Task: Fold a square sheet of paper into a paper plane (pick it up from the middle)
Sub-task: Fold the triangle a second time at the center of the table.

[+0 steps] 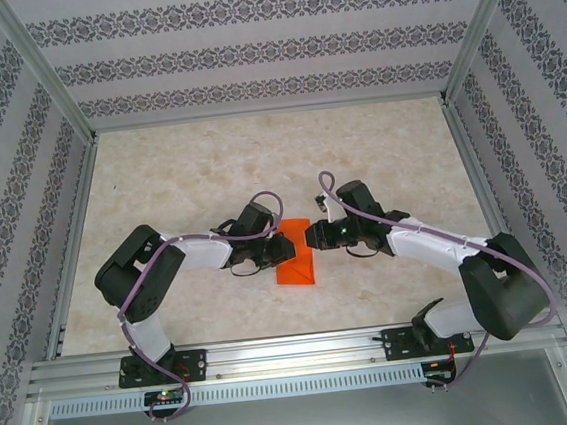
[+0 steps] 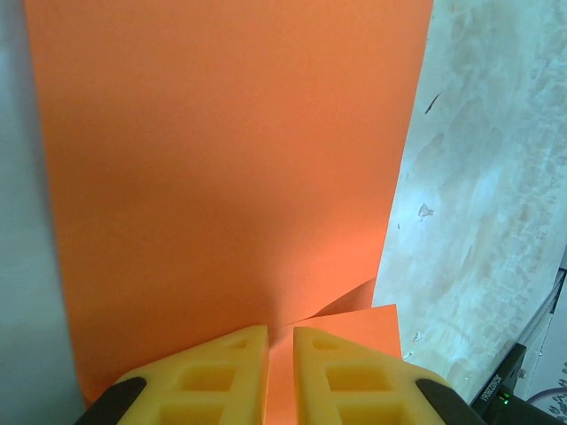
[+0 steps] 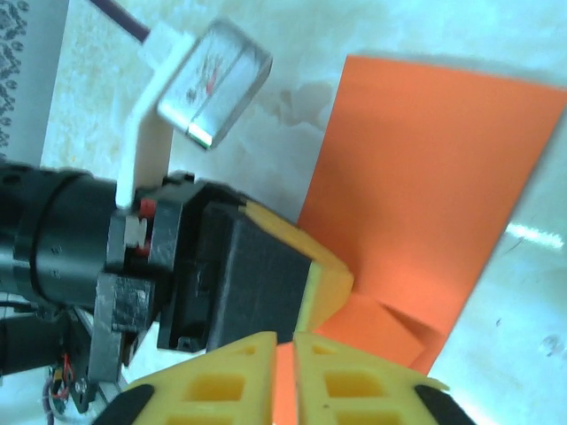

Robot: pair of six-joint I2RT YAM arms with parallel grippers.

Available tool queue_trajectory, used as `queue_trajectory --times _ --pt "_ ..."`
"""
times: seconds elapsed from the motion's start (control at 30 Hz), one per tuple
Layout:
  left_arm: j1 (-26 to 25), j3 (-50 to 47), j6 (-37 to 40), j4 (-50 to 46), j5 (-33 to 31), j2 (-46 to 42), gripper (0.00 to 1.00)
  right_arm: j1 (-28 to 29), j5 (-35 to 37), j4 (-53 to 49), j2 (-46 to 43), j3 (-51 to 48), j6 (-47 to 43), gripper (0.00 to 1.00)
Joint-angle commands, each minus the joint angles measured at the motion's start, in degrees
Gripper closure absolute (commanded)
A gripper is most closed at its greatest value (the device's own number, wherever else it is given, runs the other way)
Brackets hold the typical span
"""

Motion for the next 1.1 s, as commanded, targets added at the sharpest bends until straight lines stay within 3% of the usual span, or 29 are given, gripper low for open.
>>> queue_trajectory --times 0.0,0.2,0.57,1.07 --pt "-1.15 -0.7 1.48 -1.63 -1.87 1.05 0.82 3.12 -1.38 3.8 -0.76 -3.73 6.24 0.9" --pt "-1.24 -0.61 1.59 -1.72 -1.88 0.95 0.82 7.34 0.32 5.7 1.72 -4.2 9.71 0.93" --pt "-1.26 -0.01 2.03 -2.35 -1.43 1.39 0.82 7.82 0.78 1.29 8.39 1.06 9.03 0.92" --pt "-1.22 0.09 2.64 -3.41 -1.92 0.88 0.82 8.06 1.61 0.24 12.66 -0.4 7.47 0.9"
